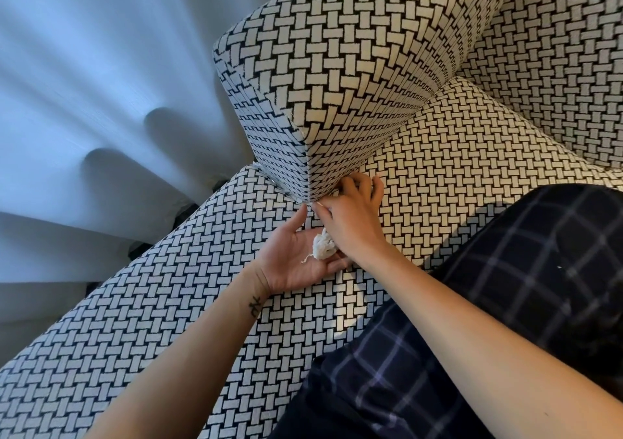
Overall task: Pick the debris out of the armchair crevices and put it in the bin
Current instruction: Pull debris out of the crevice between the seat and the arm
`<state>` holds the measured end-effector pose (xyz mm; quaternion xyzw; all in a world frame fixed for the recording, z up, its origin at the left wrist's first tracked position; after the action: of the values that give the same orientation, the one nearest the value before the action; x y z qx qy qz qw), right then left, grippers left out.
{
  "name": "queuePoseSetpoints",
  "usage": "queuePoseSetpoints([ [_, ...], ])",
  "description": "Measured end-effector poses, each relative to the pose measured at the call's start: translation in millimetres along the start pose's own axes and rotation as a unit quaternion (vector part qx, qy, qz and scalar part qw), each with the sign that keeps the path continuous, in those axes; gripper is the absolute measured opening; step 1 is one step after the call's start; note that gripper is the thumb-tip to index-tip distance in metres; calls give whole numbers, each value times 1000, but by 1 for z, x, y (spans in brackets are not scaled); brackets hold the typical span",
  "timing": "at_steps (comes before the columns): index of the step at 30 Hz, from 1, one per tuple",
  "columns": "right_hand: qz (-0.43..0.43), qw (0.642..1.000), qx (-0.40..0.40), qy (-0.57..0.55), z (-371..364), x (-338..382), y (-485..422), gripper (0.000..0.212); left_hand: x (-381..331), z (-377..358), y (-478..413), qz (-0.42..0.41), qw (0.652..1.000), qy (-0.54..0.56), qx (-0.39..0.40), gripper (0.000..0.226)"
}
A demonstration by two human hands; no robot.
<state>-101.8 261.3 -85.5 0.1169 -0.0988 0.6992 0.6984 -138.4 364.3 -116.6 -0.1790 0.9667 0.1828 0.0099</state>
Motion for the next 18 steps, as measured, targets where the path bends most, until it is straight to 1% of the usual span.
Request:
queuePoseSetpoints([
  [3, -30, 999, -31, 11, 2, -1, 5, 23, 1, -1, 1, 5, 1000, -9, -5, 85],
  [5, -39, 998, -38, 18, 4, 0, 5, 23, 0, 0, 1, 3, 1000, -9, -6, 85],
  [9, 9, 999, 31, -40, 7, 0, -2, 31, 0, -3, 1, -2, 1000, 7, -4, 85],
  [12, 67, 995, 61, -36, 11, -1, -10, 37, 0, -4, 2, -4, 1000, 14, -10, 86],
  [15, 105, 992, 71, -26, 10, -1, -13, 38, 0, -4, 2, -11, 1000, 11, -19, 86],
  [18, 101, 992, 48, -62, 11, -2, -12, 33, -1, -3, 2, -15, 1000, 9, -25, 88],
])
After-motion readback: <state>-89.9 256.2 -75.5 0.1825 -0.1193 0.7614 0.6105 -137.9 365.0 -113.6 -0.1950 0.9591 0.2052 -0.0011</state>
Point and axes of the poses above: each hand's wrist, its own y-axis away from the middle knuckle, its own z-axis out of the back of the hand, x = y × z, the point moved 4 cm from there along -y, towards the middle knuckle, and after that the axes turned 2 degrees about y, right-handed, at the moved point
